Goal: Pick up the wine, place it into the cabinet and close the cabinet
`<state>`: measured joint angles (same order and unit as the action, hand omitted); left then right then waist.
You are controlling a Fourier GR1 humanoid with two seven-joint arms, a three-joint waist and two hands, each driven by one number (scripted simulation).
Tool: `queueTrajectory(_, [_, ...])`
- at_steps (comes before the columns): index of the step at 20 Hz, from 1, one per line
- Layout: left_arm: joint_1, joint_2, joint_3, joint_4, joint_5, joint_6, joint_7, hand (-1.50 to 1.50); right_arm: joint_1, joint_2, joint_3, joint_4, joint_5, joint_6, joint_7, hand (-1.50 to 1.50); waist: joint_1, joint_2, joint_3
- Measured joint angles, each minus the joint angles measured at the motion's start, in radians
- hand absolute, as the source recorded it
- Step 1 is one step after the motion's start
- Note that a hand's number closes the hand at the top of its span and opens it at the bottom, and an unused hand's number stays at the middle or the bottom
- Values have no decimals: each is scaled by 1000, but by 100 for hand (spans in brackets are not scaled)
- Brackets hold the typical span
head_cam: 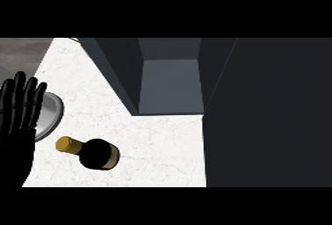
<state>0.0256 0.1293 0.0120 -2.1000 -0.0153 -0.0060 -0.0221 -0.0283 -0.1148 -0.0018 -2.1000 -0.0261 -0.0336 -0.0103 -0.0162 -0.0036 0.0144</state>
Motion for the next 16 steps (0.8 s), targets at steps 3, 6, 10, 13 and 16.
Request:
queueTrajectory(3, [-10, -24, 24, 2, -91, 92, 25, -150, 38, -3, -6, -14, 8, 6, -23, -150, 4, 1, -7])
queueTrajectory(6, [-5, -62, 85, -7, -230, 244, 60, -150, 67, -4, -4, -39, 7, 10, -25, -150, 9, 0, -8])
queueTrajectory(10, [-36, -103, 93, 14, -177, 486, 139, -150, 117, -14, 74, -51, -69, 93, 50, -150, 6, 2, -13])
queueTrajectory(13, [-89, -117, 28, 42, -218, 665, 200, -150, 159, -29, 96, -87, -116, 134, 85, -150, -4, 2, -13])
queueTrajectory(16, [-125, -123, -66, 73, -280, 820, 247, -150, 187, -59, 74, -140, -173, 164, 138, -150, -2, 3, -13])
